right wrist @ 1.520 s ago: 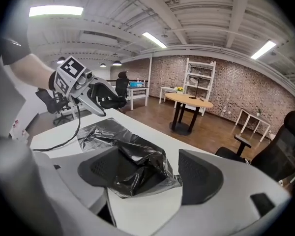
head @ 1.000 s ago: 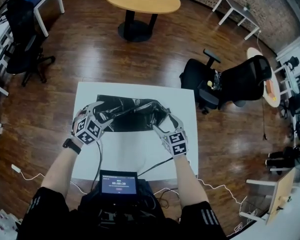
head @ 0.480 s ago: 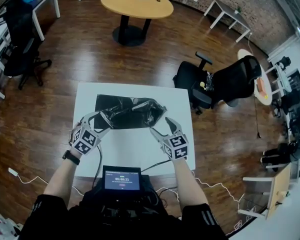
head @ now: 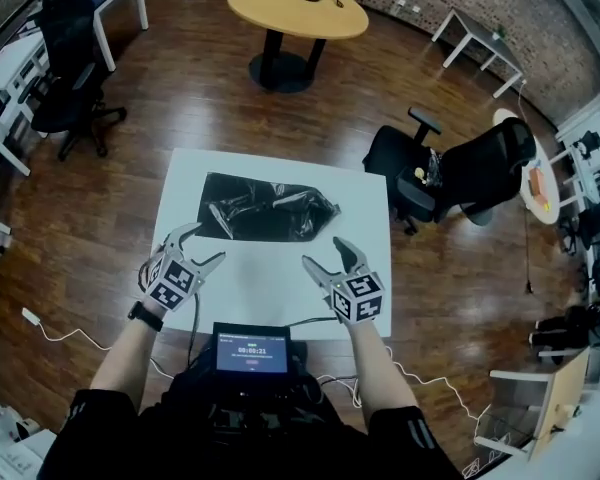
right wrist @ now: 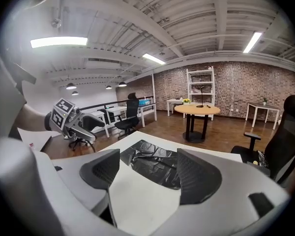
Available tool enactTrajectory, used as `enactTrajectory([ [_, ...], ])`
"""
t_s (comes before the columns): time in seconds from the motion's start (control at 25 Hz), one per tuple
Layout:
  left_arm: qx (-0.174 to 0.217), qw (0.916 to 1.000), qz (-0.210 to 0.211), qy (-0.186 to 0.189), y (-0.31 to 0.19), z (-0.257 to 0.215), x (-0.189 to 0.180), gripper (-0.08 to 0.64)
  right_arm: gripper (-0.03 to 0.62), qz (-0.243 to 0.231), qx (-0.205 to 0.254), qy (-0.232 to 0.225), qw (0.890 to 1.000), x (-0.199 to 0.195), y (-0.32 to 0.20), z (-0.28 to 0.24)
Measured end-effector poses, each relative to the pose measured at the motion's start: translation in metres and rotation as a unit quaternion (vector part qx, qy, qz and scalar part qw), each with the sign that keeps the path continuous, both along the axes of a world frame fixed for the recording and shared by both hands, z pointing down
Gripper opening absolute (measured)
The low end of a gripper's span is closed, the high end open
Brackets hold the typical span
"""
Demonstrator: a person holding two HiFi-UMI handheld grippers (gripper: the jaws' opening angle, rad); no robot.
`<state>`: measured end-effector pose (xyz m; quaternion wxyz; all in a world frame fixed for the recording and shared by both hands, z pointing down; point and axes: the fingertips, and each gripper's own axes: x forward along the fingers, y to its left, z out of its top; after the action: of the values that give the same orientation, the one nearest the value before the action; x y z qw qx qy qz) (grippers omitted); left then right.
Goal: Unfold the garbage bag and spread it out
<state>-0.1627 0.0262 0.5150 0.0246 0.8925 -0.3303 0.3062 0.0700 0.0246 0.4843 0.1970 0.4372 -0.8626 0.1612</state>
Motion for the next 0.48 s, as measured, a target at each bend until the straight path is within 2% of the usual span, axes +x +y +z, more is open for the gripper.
enactTrajectory([
  [0.28, -0.003, 0.9999, -0.011, -0.012, 0.056, -0.007, 0.026, 0.331, 0.374, -0.011, -0.009, -0.030, 0.999, 0.023, 0.041, 0.001],
  [0.48, 0.002, 0.9995, -0.025, -0.019, 0.081, -0.012, 0.037, 0.331, 0.367, -0.021, 0.003, -0.033, 0.999, 0.038, 0.063, -0.004],
])
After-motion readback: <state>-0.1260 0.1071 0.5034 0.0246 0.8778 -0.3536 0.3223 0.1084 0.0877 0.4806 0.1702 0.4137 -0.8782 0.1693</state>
